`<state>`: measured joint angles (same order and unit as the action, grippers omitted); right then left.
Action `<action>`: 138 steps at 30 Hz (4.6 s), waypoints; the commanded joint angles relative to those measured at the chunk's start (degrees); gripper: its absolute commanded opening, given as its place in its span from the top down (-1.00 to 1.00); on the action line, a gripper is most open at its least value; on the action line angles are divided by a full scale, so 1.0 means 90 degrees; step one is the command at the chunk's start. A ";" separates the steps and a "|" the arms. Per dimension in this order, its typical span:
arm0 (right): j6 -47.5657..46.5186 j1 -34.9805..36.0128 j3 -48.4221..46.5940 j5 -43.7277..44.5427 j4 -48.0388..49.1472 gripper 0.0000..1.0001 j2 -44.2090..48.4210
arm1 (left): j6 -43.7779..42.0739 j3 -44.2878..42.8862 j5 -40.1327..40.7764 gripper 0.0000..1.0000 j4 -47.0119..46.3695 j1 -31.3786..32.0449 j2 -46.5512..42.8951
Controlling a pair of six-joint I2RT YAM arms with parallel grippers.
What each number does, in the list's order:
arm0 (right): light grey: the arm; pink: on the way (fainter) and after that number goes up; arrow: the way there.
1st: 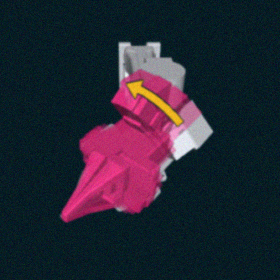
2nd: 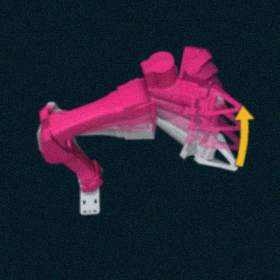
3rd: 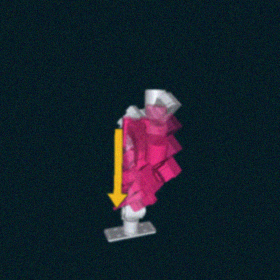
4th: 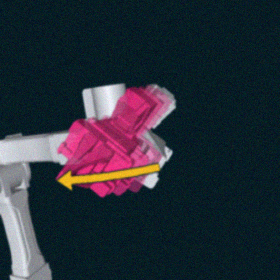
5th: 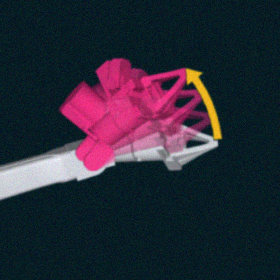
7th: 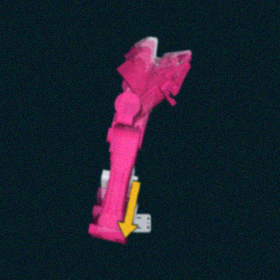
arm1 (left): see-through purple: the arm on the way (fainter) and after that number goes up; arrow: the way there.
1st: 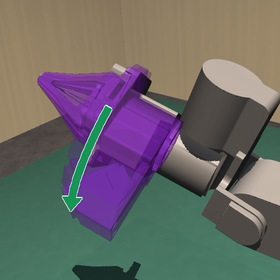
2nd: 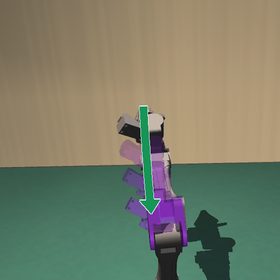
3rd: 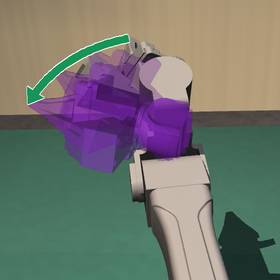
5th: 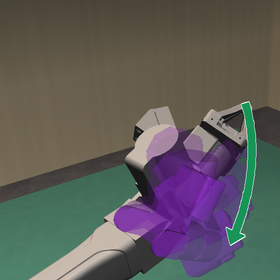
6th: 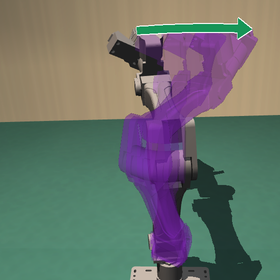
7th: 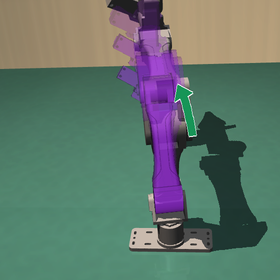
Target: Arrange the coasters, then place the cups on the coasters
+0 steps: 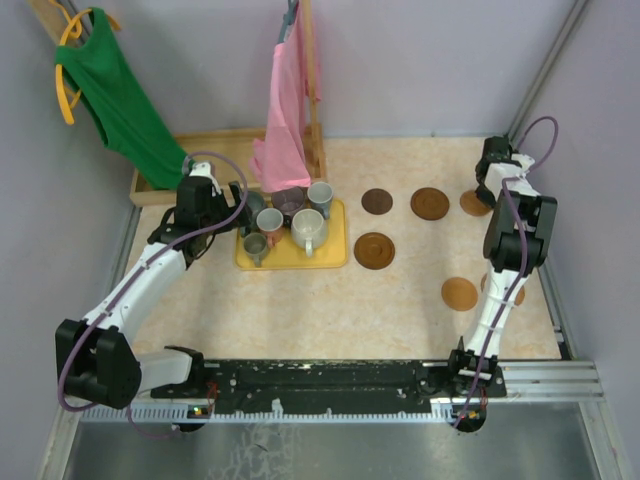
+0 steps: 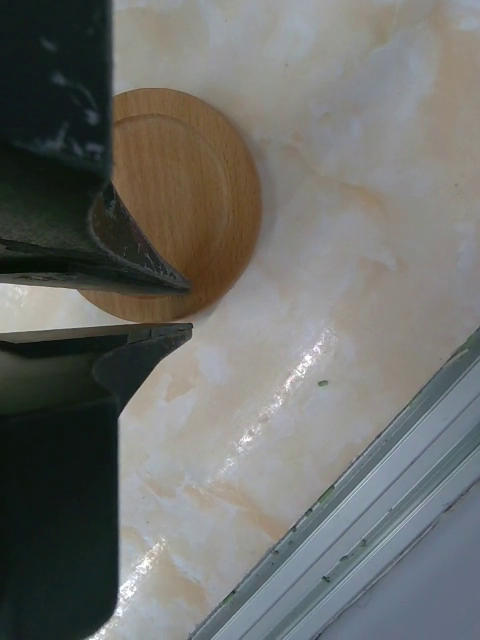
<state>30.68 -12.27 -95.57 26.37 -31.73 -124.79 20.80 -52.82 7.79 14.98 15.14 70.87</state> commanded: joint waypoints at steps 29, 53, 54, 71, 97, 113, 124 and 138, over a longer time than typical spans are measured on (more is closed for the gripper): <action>-0.0485 0.0399 0.0204 -0.0032 0.0299 0.59 0.1077 | 0.0082 -0.0068 -0.0146 -0.99 -0.0180 0.0022 -0.0170; 0.0115 0.1525 0.2980 -0.1029 -0.0559 0.61 0.4401 | 0.0003 -0.0093 -0.0065 -0.99 -0.0082 0.0552 -0.0050; 0.0205 0.1529 0.3164 -0.1076 -0.0634 0.61 0.4570 | 0.0017 -0.0100 -0.0074 -0.99 -0.0083 0.0596 -0.0023; 0.1108 0.1688 0.5625 -0.1382 -0.1110 0.65 0.6115 | 0.0020 0.0031 -0.0345 -0.99 -0.0365 0.0842 0.0181; 0.1082 0.1747 0.5925 -0.1811 0.0322 0.64 0.4709 | -0.0074 -0.0077 -0.0048 -0.99 -0.0298 0.0885 0.0249; 0.1087 0.2734 0.4377 -0.1749 0.0425 0.64 0.3403 | -0.0133 -0.0283 0.0070 -0.99 -0.0205 0.0883 0.0366; 0.0980 0.2789 0.3884 -0.1419 0.0401 0.64 0.2734 | -0.0156 -0.0221 0.0194 -0.99 -0.0178 0.0885 0.0278; 0.0840 0.2517 0.3386 -0.1194 0.0379 0.64 0.2272 | -0.0201 -0.0238 0.0213 -0.99 -0.0161 0.0878 0.0283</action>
<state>38.35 11.49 -64.03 14.76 -31.62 -101.16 19.86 -53.58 9.02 13.45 22.79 74.08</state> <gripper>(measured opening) 0.179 0.997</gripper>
